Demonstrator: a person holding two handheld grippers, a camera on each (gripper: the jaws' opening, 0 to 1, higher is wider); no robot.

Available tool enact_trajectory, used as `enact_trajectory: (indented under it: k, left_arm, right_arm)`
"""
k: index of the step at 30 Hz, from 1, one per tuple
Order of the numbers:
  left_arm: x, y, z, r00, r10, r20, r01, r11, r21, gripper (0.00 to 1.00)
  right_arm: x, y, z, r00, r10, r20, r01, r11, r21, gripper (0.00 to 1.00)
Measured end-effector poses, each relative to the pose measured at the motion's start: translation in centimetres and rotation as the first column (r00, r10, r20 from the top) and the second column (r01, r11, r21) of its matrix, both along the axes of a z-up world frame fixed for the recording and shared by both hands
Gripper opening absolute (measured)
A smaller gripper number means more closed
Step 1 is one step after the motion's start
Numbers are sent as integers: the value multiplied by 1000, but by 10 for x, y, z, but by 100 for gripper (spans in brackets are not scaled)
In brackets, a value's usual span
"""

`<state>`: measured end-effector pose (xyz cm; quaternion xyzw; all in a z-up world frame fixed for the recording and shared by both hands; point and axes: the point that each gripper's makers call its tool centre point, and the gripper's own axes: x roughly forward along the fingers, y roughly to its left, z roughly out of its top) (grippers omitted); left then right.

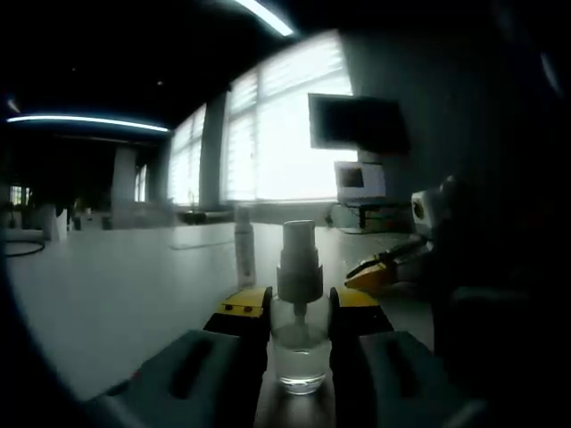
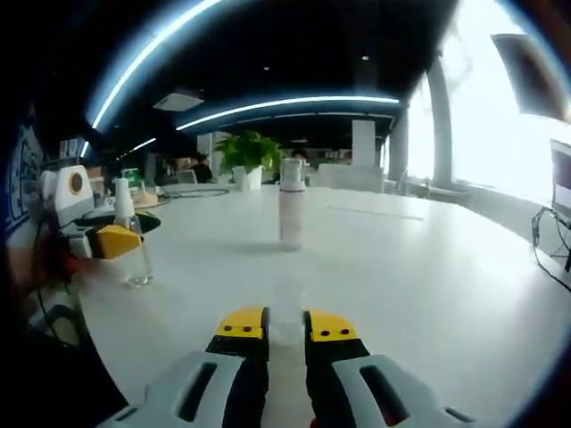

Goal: Clamp pump bottle remove cover press pump head put on cover

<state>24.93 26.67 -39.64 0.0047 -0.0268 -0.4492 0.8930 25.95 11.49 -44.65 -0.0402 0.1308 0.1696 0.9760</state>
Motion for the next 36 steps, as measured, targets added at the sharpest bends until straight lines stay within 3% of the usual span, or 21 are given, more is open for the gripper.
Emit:
enact_trajectory:
  k: [3, 13, 24, 36]
  left_arm:
    - [0, 0, 0, 1000, 1, 1, -1, 1000, 0, 17]
    - [-1, -1, 0, 1000, 1, 1, -1, 1000, 1, 17]
    - [0, 0, 0, 1000, 1, -5, -1, 1000, -2, 17]
    - [1, 0, -1, 999, -15, -29, 15, 1000, -16, 16]
  right_arm:
    - [1, 1, 0, 1000, 7, 5, -7, 1000, -7, 17]
    - [-1, 2, 1, 1000, 7, 20, -6, 1000, -24, 20]
    - [-2, 4, 7, 999, 35, 42, -35, 999, 19, 24]
    - [-7, 15, 41, 984, 80, 158, -87, 995, 38, 29]
